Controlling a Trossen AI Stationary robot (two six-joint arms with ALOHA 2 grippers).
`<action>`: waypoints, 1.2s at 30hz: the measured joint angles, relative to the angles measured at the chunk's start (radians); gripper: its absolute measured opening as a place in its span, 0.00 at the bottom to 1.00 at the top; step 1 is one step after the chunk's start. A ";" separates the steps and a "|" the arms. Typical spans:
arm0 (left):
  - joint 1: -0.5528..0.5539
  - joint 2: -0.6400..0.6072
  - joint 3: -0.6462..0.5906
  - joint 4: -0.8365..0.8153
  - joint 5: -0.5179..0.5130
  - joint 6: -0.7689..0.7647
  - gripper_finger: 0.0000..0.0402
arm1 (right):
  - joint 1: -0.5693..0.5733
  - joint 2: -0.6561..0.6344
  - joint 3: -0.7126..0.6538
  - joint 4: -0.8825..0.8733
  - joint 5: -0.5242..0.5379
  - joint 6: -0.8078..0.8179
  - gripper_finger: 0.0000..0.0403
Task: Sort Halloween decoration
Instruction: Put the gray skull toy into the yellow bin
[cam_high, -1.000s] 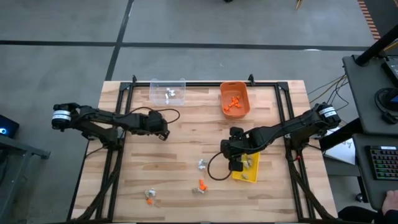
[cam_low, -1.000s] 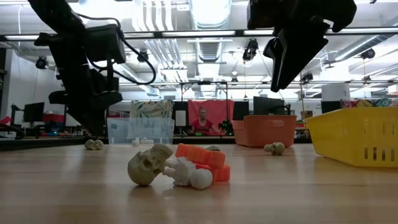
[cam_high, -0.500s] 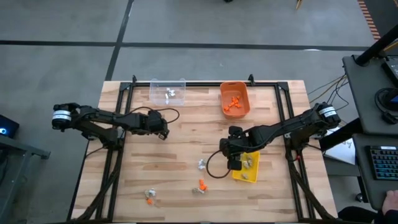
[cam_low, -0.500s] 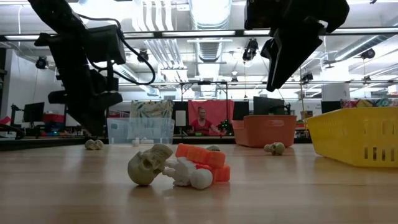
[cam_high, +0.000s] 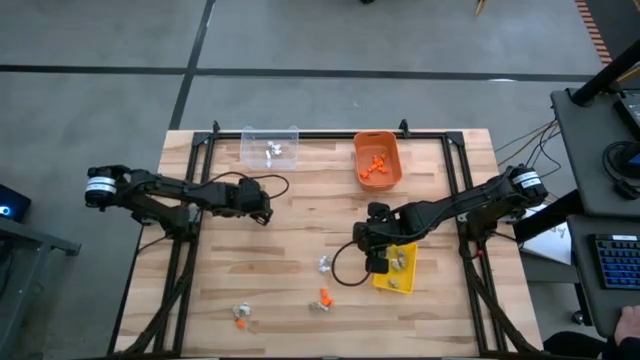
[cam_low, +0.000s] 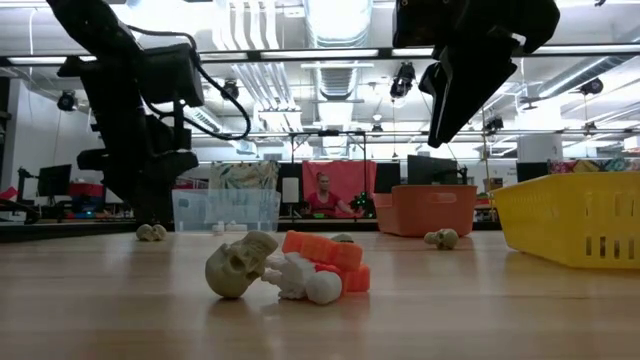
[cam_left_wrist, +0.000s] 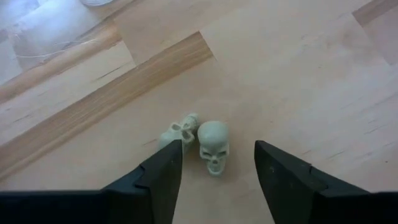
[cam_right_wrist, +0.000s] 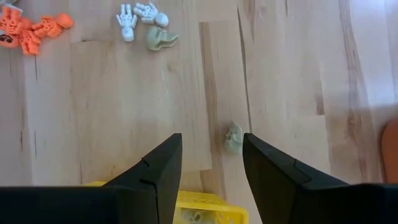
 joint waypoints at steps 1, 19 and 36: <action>0.000 0.012 0.000 0.014 0.000 0.001 0.46 | 0.000 0.000 0.000 0.000 0.000 0.000 0.40; -0.001 0.199 0.069 0.035 0.001 0.061 0.33 | -0.001 0.001 0.000 0.003 0.000 -0.010 0.38; -0.018 0.195 0.105 0.039 0.064 0.133 0.06 | -0.001 0.001 0.000 0.002 0.000 -0.009 0.37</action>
